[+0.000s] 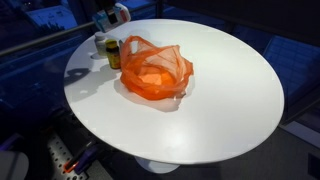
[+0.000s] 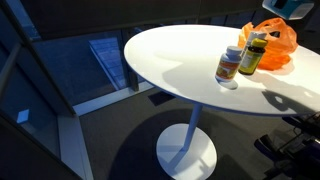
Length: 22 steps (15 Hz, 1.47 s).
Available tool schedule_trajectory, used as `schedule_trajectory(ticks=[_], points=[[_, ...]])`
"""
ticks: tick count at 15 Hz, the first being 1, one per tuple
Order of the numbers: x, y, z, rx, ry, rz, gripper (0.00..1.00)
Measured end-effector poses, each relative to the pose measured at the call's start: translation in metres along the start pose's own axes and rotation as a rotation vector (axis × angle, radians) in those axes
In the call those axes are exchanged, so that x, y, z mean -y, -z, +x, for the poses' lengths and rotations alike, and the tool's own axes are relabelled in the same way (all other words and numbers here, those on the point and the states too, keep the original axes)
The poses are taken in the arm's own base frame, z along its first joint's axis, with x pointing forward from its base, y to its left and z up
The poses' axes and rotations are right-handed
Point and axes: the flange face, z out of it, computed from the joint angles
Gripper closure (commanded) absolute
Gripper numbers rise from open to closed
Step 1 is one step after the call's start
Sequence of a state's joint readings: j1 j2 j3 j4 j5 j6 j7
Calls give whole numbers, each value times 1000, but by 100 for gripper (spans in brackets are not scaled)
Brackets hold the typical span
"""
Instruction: Put the blue container in the plastic bag
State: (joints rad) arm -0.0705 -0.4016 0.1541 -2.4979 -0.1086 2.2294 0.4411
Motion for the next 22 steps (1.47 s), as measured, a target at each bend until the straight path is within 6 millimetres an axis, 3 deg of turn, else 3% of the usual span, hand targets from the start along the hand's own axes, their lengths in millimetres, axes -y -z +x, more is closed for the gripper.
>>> schedule_trajectory(ticks=[6,12,16,22], points=[[-56,-1,35,-23,-163,-56,60],[-105,-34,48,25,-277,-129,60],[-114,-69,49,94,-305,-158,60],[-104,-120,44,198,-307,-184,60]])
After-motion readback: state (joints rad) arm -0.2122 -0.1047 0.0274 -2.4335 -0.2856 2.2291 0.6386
